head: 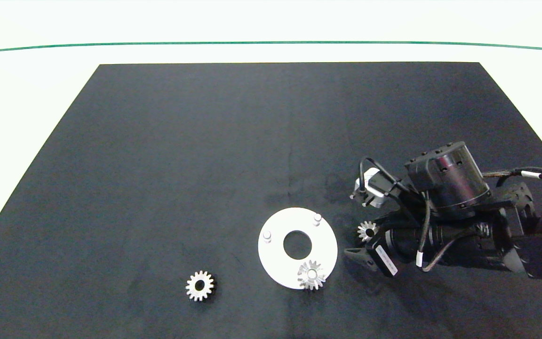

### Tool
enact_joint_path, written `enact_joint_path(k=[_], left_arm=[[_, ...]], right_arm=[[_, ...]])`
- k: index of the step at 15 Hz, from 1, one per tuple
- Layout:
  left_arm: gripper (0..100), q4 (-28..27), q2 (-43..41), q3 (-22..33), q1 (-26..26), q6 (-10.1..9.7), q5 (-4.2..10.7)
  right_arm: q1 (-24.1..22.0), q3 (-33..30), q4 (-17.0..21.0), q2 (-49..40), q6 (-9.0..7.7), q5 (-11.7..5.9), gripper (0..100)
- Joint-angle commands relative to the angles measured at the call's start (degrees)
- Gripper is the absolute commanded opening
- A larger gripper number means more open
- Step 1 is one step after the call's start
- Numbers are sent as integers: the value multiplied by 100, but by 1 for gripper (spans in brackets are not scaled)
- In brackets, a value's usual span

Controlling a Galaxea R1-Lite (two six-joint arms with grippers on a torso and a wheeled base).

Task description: Install three planetary gears onto the carrier pins

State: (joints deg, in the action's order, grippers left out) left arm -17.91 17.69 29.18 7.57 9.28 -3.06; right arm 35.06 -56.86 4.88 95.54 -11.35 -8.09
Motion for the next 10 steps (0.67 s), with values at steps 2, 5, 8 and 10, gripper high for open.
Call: enact_joint_path(k=[2,5,8,10], left_arm=[[100,-11,7,0,-1,4,-2],[100,-11,7,-18,8,4,-2],[100,-11,7,-18,52,-31,-2],[100,-11,15,-18,60,-84,-2]], right_arm=[[-26,-10,-4,26,-8,18,76],[-105,-27,-4,61,-16,54,70],[-131,-36,-4,70,-16,54,64],[-131,-62,-22,105,-8,54,60]])
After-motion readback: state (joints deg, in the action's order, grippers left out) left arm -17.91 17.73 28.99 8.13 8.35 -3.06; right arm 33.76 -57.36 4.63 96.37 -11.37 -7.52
